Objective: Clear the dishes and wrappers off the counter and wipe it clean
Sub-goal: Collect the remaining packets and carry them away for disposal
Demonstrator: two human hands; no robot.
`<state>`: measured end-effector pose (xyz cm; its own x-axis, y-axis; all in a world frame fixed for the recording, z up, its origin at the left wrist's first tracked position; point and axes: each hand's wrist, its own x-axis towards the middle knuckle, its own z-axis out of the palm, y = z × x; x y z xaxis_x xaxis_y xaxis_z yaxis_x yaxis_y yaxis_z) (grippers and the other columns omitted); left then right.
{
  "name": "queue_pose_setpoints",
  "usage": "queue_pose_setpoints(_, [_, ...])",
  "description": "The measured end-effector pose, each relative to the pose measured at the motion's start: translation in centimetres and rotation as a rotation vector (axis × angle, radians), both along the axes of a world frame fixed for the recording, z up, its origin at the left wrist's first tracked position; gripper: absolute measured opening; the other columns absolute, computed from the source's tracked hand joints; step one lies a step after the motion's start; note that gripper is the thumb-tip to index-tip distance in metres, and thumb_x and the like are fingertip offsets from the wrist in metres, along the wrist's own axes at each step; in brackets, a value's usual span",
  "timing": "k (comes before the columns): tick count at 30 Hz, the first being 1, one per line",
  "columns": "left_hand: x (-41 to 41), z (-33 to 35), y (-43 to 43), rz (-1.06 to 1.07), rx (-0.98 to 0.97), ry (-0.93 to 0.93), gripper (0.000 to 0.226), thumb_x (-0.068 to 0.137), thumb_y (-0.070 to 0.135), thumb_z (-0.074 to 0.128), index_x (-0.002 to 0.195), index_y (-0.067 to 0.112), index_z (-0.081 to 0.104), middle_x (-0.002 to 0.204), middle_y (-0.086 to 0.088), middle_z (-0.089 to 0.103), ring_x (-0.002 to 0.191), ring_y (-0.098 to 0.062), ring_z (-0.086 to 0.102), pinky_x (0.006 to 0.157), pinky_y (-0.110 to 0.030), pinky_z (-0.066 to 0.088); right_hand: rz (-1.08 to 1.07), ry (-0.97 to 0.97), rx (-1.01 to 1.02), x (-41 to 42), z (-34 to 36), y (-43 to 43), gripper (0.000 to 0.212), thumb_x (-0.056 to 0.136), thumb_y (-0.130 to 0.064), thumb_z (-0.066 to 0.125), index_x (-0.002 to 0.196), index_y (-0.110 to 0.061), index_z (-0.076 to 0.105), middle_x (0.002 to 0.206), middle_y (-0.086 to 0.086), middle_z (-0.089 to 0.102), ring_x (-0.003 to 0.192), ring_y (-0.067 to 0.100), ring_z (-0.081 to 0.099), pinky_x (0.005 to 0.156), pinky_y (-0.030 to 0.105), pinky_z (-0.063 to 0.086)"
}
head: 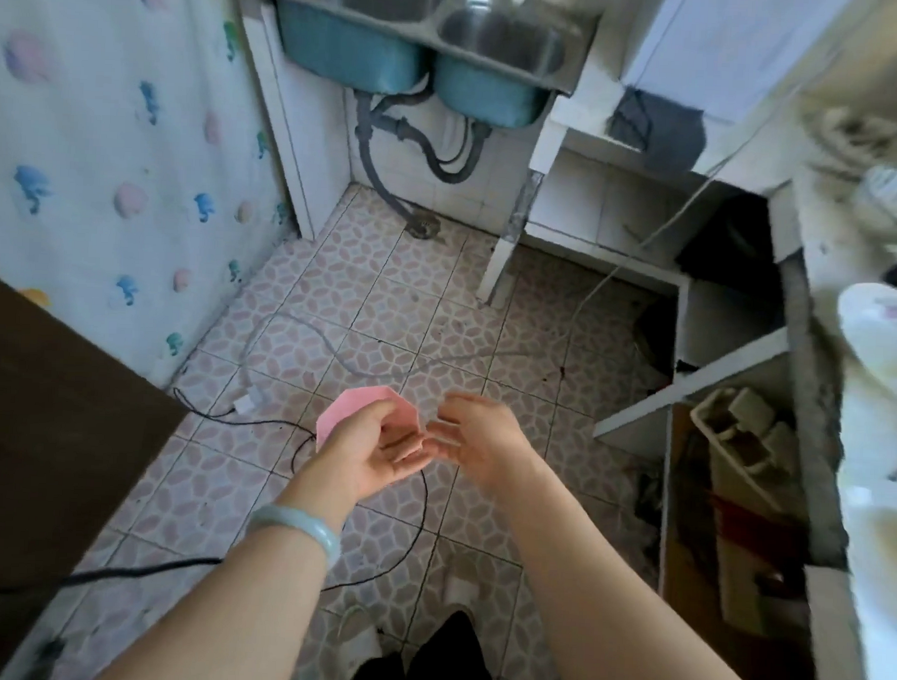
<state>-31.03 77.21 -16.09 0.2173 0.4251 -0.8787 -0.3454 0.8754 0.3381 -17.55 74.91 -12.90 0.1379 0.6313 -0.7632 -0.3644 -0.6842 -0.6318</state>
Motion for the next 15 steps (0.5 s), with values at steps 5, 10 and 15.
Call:
queue_pose_setpoints(5, [3.6,4.7,-4.4,-0.094,0.02,-0.08,0.021,0.098,0.021,0.054,0.113,0.005,0.054,0.101,-0.019,0.061,0.087,-0.03,0.063,0.069,-0.05,0.056,-0.215,-0.002,0.07,2.9,4.5,-5.5,0.026,0.09,0.0,0.057,0.116,-0.001,0.059,0.098,0.017,0.063,0.086,0.026,0.063,0.068,0.036,0.058])
queue_pose_setpoints(10, [7.6,8.0,-7.4,-0.261,0.064,-0.141,0.016,0.098,0.019,0.052,0.11,0.009,0.054,0.099,-0.021,0.062,0.089,-0.03,0.062,0.074,-0.048,0.054,-0.353,-0.058,0.173,6.5,8.1,-10.2,0.022,0.09,0.001,0.056,0.111,-0.001,0.061,0.087,0.016,0.065,0.081,0.027,0.061,0.069,0.038,0.057])
queue_pose_setpoints(15, [11.9,10.5,-8.8,-0.377,0.151,-0.174,0.015,0.098,0.019,0.051,0.108,0.01,0.056,0.092,-0.017,0.064,0.085,-0.029,0.063,0.072,-0.046,0.053,-0.384,-0.159,0.233,9.7,11.0,-14.4,0.018,0.092,-0.004,0.056,0.11,-0.007,0.059,0.1,0.025,0.067,0.083,0.029,0.066,0.073,0.036,0.058])
